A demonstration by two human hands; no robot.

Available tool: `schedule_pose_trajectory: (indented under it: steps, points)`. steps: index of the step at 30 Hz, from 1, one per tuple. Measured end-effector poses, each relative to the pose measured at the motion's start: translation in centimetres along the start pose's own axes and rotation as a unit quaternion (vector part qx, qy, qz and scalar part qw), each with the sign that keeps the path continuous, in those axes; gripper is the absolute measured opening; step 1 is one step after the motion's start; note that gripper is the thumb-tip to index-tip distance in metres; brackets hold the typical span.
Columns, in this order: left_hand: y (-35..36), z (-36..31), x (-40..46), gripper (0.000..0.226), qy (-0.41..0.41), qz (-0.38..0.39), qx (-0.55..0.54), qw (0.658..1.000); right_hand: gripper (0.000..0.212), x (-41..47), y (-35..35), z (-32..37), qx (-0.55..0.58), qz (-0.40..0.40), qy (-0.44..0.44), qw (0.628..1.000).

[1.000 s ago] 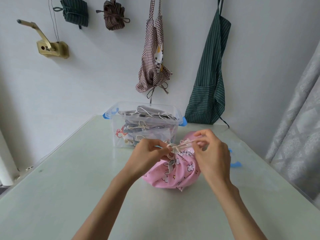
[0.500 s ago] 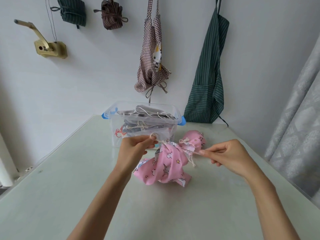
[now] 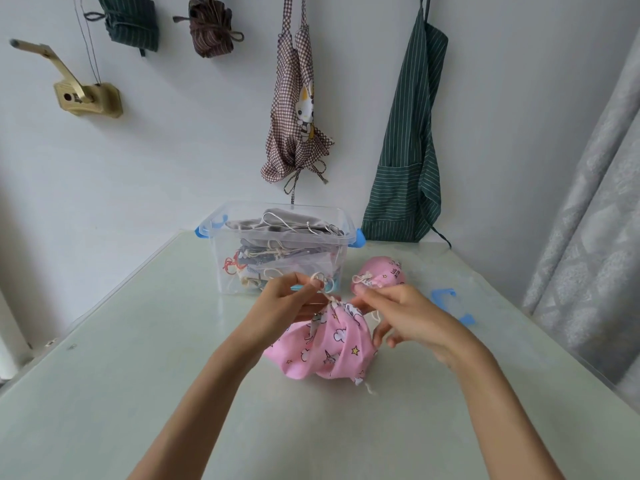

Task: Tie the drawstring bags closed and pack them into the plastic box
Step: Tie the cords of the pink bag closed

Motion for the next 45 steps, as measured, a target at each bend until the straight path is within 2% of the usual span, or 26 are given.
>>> schedule_pose_trajectory:
  steps: [3, 6, 9, 14, 16, 20, 22, 26, 28, 30, 34, 38, 40, 45]
  points:
    - [0.2, 0.0, -0.1, 0.019, 0.008, 0.030, -0.001, 1.000, 0.023, 0.1, 1.4, -0.2, -0.029, 0.071, 0.021, 0.997]
    - [-0.1, 0.5, -0.2, 0.019, -0.001, 0.000, 0.008, 1.000, 0.011, 0.8, 2.2, -1.1, -0.069, 0.067, 0.031, 0.995]
    - [-0.5, 1.4, -0.1, 0.019, -0.028, -0.029, 0.009, 0.999, 0.020, 1.6, 3.4, -1.9, -0.089, 0.007, 0.011, 0.996]
    - [-0.5, 1.9, 0.2, 0.022, -0.011, -0.055, -0.062, 0.997, 0.026, 2.1, 4.8, -2.1, -0.186, -0.176, -0.060, 0.965]
    - [-0.1, 2.1, 0.1, 0.022, -0.004, -0.070, -0.112, 0.991, 0.024, 2.1, 5.0, -1.7, -0.194, -0.187, -0.086, 0.959]
    - [-0.2, 2.3, 0.1, 0.018, 0.017, -0.116, -0.145, 0.982, 0.028, 1.9, 4.4, -0.6, -0.051, -0.116, -0.153, 0.980]
    - [-0.4, 2.3, 0.0, 0.016, 0.025, -0.141, -0.133, 0.981, 0.030, 1.9, 4.1, -0.5, -0.059, -0.153, -0.165, 0.973]
    - [-0.6, 1.7, -0.1, 0.016, 0.075, -0.167, -0.078, 0.980, 0.038, 1.9, 3.8, -0.9, -0.161, -0.261, -0.139, 0.942]
    - [-0.6, 1.5, -0.1, 0.017, 0.074, -0.167, -0.071, 0.981, 0.042, 2.1, 3.9, -0.9, -0.191, -0.280, -0.140, 0.930]
    - [-0.8, 1.5, -0.1, 0.017, 0.054, -0.171, -0.085, 0.980, 0.041, 2.3, 4.0, -1.0, -0.193, -0.268, -0.143, 0.933]
    - [-1.6, 2.1, 0.0, 0.014, 0.011, -0.182, -0.108, 0.977, 0.030, 2.7, 3.2, -1.6, -0.054, -0.129, -0.131, 0.981]
    - [-0.7, 3.0, 0.1, 0.013, -0.020, -0.163, -0.115, 0.980, 0.031, 2.9, 2.5, -2.4, -0.130, -0.138, -0.081, 0.979]
    - [-0.2, 2.9, 0.1, 0.015, -0.003, -0.136, -0.113, 0.984, 0.032, 2.9, 2.8, -2.6, -0.147, -0.134, -0.069, 0.978]
    - [0.7, 1.6, 0.3, 0.022, 0.037, -0.003, -0.100, 0.994, 0.032, 2.8, 2.8, -2.4, -0.138, -0.086, -0.056, 0.985]
Point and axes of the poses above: each hand's wrist, its own x-axis towards the middle knuckle, its own y-axis out of the palm, z = x × y, the point moved 4 cm from there along x, towards the middle knuckle, and after that the axes turned 4 degrees about -x, right-handed, at the moved point
